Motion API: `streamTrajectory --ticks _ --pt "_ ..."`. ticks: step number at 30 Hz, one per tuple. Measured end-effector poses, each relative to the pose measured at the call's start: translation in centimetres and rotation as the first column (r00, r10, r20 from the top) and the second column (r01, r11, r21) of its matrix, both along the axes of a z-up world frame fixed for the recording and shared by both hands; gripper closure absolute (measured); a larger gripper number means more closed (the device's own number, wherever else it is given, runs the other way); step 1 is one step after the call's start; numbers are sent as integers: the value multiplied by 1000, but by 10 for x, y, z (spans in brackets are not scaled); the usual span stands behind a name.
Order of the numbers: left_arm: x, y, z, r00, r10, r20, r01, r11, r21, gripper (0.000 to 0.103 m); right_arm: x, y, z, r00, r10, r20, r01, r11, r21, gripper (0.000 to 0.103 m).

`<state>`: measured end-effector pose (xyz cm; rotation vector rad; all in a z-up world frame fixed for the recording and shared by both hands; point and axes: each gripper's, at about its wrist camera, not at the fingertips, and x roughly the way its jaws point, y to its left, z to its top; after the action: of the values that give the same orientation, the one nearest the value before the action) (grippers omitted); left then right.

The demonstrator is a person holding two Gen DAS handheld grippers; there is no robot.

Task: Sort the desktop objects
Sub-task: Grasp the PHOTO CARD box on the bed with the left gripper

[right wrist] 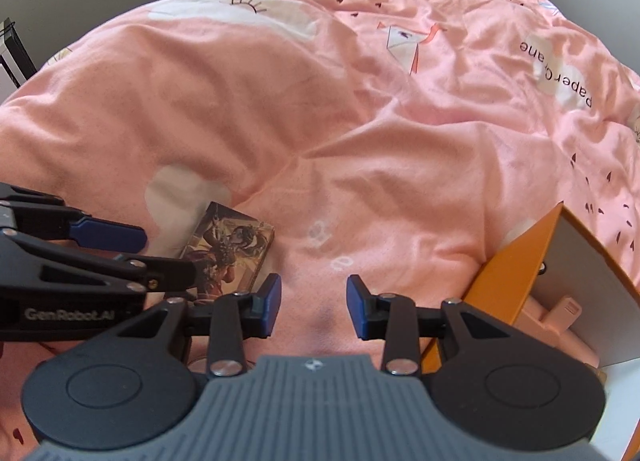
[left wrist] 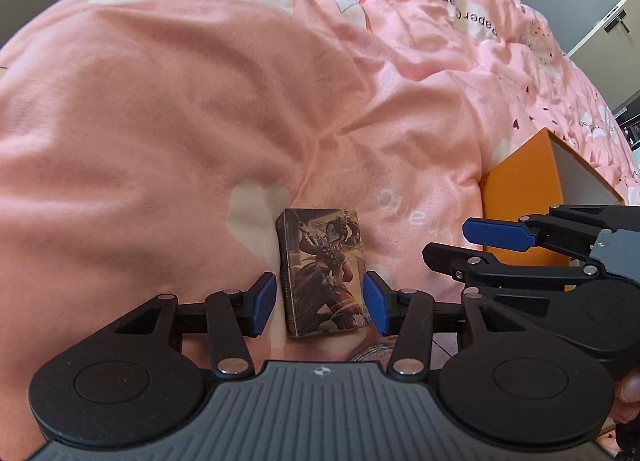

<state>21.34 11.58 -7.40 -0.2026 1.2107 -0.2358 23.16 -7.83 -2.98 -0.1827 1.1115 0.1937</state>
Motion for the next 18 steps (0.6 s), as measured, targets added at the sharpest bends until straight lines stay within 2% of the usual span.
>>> streamTrajectory --ticks 7,11,14,18 --pt "13 -8 -21 999 -11 -31 12 999 41 47 12 -5 -17 999 -5 -44 4 1000 -17 65" --pt "18 -13 -30 999 -36 -29 37 999 31 47 18 -5 -26 998 -5 -64 2 999 -41 66" --pt "18 -17 -33 999 -49 -14 50 998 37 43 18 -8 -26 999 -9 -51 6 998 -65 65" --pt "19 -26 -36 997 -74 5 74 995 62 35 18 -12 -20 999 -14 -39 12 999 -49 65"
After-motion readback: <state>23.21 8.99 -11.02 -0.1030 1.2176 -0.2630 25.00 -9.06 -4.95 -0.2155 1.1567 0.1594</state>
